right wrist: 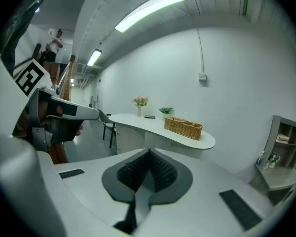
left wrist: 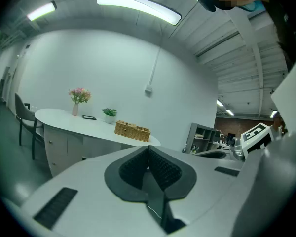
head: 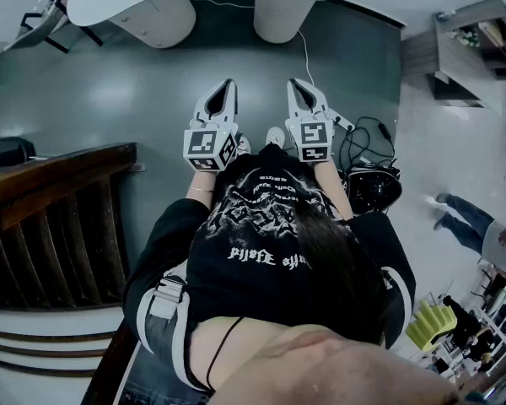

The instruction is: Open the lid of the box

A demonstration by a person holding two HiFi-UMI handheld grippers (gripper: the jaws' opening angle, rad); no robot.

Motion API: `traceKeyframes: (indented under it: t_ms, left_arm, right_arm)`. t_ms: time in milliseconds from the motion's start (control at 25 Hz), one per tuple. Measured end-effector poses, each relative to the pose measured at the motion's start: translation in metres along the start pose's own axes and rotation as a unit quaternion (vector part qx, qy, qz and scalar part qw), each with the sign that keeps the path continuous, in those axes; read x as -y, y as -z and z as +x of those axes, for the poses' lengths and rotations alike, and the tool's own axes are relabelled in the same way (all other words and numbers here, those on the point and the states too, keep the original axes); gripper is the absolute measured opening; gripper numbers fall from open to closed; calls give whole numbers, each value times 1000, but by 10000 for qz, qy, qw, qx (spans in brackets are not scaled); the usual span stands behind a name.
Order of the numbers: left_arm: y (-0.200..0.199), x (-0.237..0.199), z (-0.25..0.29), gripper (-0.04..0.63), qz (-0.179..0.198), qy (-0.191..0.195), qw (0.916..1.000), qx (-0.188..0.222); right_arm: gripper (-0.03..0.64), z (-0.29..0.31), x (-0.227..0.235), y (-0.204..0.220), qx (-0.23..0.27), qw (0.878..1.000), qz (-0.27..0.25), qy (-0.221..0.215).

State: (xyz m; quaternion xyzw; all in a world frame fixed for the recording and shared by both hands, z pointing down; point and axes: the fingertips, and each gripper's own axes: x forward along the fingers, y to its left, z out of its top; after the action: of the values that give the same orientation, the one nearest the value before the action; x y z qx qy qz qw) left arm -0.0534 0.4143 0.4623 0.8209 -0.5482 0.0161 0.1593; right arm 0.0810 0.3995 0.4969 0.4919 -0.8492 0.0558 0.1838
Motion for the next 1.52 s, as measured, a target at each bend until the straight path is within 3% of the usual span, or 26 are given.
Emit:
traceKeyframes:
  t_ms: [320,600,1000,1240,1440,1520]
  left_arm:
    - [1,-19,-1,25,178,-57,9998,-2]
    - [1,-26,-7,25,339,145,9993,-21]
    - [17,-39,-22,25,308,189,9993,-116]
    - [22,-42,-7,25,281,53,9995,-122]
    - [16,-46,22,25,243,-231,9993,-176]
    - [11,-50,38,25,212,-351,9990,-168]
  right_arm:
    - [26,5,-7,-10,162,9998,19,137]
    - [26,4,-13,-15,272,9986,300,347]
    - [26,-8,-14,-15,541,9958,400,618]
    - [26,14,2,-14,626,9959,551,364]
    - [26,52,25,-18,560,9927,1027,-298]
    - [26,70,37,-21,544,9929,974,-400]
